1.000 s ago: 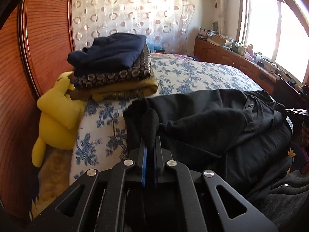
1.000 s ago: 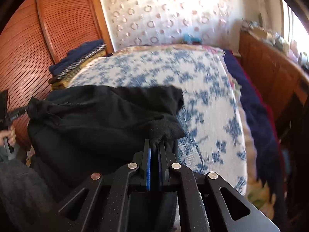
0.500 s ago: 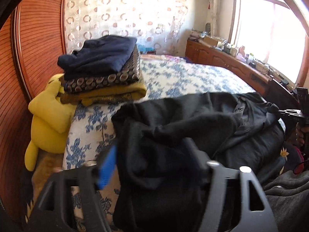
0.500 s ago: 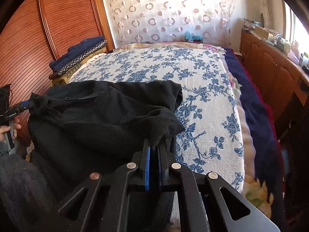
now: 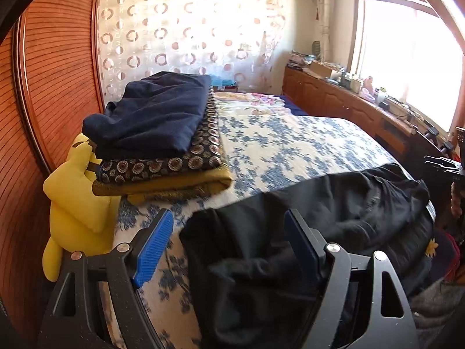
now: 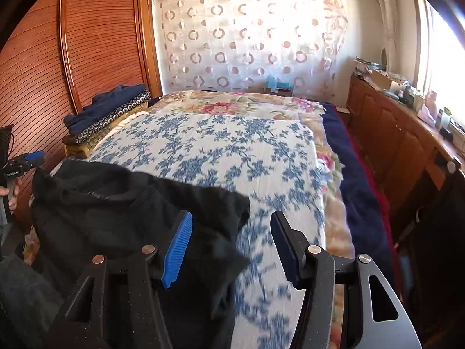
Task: Fold small clothes
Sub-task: 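Lower the folded shirt onto the quilt and open both grippers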
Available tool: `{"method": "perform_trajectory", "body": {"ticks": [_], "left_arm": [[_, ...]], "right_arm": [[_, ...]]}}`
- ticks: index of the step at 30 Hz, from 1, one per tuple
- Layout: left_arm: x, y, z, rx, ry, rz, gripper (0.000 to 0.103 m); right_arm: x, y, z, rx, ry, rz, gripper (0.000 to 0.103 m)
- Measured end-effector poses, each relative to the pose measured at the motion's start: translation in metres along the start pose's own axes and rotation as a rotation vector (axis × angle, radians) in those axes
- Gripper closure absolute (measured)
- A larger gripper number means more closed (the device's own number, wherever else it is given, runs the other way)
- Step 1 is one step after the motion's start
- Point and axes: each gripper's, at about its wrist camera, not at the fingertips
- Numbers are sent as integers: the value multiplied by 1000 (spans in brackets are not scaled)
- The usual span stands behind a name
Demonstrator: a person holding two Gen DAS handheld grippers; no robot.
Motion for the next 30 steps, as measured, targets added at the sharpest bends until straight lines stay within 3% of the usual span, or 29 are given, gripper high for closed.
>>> {"method": "perform_trajectory", "body": {"ticks": [8,14,17,20,28,30], "left_arm": [[-7,25,-20,-36,-13,-41,24],[-8,39,-27,-23,-16,-84,24],[-5,48,-31,-7,-33,-116,24],[0,55,-33,19,-59,-149,32],[18,72,-29,48,-73,-228,34],[21,73,-26,54,-70,-233,42]], "right_arm": [[-1,70,-1,-42,22,-89,45],[1,103,1,-18,19,-164,45],[4,109,-2,-12,13,-172,44],[3,111,-2,-9,12,-173,44],[7,118,-1,-5,4,-171,43],[7,118,-1,-4,2,-171,43]]}}
Point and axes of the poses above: each gripper's, at about its wrist camera, not at the fingertips, and y roughly the way its jaws point, z to its right, x to its underside, and after that the axes turned 10 degrees about z, right-handed
